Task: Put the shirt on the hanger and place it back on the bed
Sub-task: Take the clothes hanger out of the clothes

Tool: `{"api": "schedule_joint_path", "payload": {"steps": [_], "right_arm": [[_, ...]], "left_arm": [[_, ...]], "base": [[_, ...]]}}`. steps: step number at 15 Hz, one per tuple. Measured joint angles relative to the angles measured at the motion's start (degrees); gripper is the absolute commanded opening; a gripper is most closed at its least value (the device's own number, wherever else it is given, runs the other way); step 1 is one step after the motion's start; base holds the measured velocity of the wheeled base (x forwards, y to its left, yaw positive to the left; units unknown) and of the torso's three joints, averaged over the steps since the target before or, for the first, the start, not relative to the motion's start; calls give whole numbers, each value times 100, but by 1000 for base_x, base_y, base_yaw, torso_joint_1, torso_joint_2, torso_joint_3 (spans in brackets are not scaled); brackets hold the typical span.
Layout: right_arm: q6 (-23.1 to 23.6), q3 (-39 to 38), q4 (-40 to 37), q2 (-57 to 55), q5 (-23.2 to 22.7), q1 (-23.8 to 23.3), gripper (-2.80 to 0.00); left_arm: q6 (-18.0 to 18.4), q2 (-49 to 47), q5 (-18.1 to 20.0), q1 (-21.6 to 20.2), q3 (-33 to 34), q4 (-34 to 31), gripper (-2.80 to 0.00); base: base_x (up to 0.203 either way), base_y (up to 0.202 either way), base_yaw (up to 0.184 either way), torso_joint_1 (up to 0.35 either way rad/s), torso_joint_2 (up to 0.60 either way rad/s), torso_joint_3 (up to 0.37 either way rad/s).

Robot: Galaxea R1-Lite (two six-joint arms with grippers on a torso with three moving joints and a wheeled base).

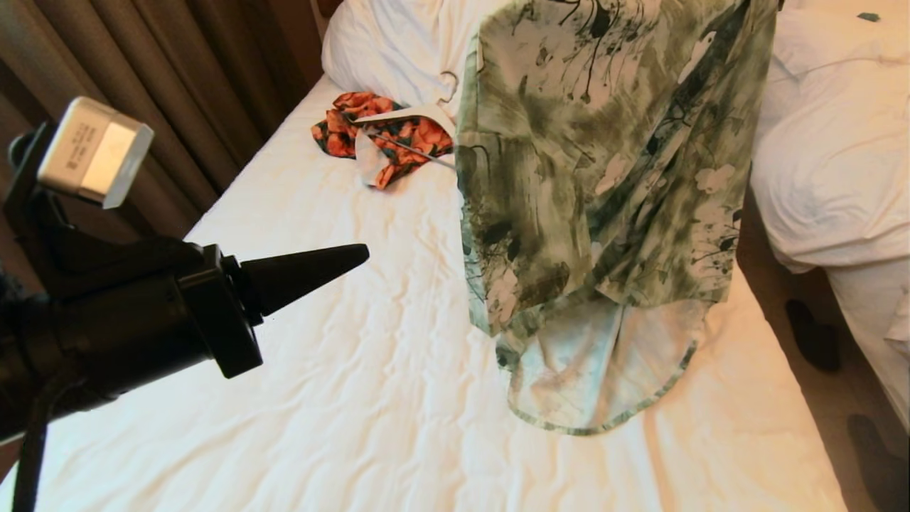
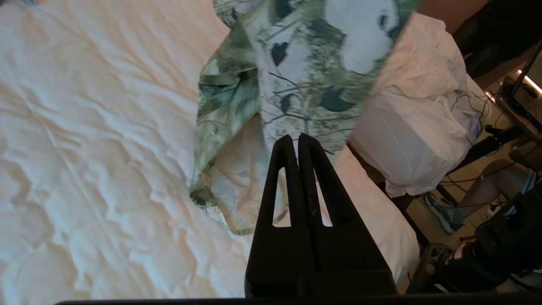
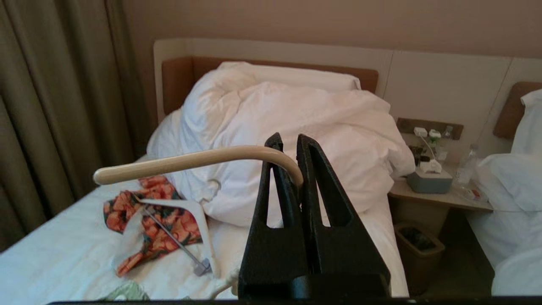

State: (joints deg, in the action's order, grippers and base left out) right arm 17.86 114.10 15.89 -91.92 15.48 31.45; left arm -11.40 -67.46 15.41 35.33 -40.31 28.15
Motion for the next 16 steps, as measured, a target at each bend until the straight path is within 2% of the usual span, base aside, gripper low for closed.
{"api": "schedule_joint_path", "payload": {"steps": [5,11,14,15,16], "right_arm": [[-7,4,67,82,39,36,-280],[16,-35,319,-234,148,-201,-280],[22,-33,423,-536,155,-302,-280],[22,-32,486,-630,155,-361,-280],[22,-32,576,-731,157,-442,-280]], "left_arm": [[-15,173,-37,185,32,-4,-280],[-1,169,-82,213,131,-1,-280],[10,43,-78,389,295,45,-280],[21,-44,-78,465,297,70,0],[37,-156,-80,534,251,98,0]], "base": [[0,0,0,0,0,0],[0,0,0,0,0,0],[0,0,0,0,0,0],[0,0,0,0,0,0],[0,0,0,0,0,0]]}}
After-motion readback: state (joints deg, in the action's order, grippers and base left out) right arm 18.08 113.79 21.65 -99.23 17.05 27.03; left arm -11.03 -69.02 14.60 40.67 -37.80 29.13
